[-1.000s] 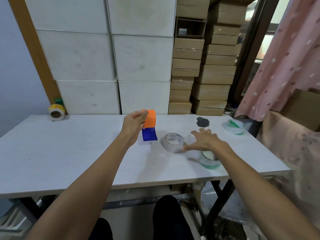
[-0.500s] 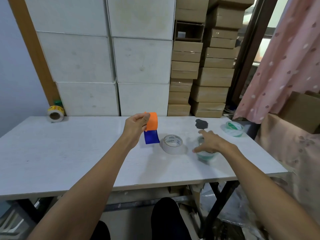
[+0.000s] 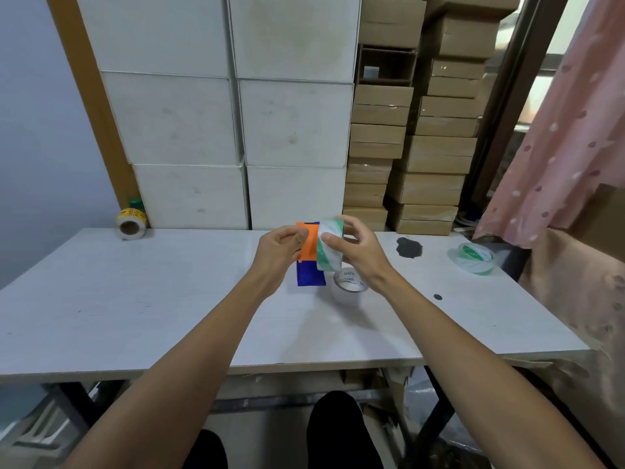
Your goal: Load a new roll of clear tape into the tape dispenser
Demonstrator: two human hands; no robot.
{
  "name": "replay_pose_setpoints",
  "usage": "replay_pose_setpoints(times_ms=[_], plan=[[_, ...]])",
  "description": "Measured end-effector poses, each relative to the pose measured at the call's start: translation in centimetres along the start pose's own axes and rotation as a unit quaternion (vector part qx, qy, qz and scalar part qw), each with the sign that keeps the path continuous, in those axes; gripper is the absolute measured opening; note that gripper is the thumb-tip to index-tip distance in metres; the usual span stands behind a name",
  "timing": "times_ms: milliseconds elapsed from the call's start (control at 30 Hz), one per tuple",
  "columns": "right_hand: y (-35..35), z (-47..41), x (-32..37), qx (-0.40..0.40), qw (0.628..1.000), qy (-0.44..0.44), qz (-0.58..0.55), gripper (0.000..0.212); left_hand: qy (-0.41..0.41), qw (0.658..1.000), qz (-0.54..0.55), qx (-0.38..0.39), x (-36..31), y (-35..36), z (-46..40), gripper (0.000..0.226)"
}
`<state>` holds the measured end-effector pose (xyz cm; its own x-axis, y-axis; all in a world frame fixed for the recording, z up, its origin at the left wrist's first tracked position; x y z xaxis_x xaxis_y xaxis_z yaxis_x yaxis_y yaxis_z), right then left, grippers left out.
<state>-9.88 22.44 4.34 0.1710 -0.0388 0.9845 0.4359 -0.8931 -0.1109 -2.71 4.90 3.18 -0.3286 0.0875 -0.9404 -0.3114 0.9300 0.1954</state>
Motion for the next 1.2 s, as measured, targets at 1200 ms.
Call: replay_pose_setpoints(times_ms=[1200], plan=[[2.6,0.5,-0.6,0.039,0.994,0.061,-0.087,0.054,-0.052,0.992,0.075,0.087,-1.0,0.5,1.4,0.044]])
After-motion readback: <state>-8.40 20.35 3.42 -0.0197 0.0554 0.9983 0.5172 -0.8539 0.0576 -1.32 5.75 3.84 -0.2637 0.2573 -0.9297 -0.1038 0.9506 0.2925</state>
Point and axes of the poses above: each hand's wrist, its own z-axis away from the middle knuckle, its own y-axis out of the palm, x = y × z, the point moved 1 cm from there along -z, towards the middle knuckle, and after that the axes turned 7 degrees about y, right-handed, at the moved point
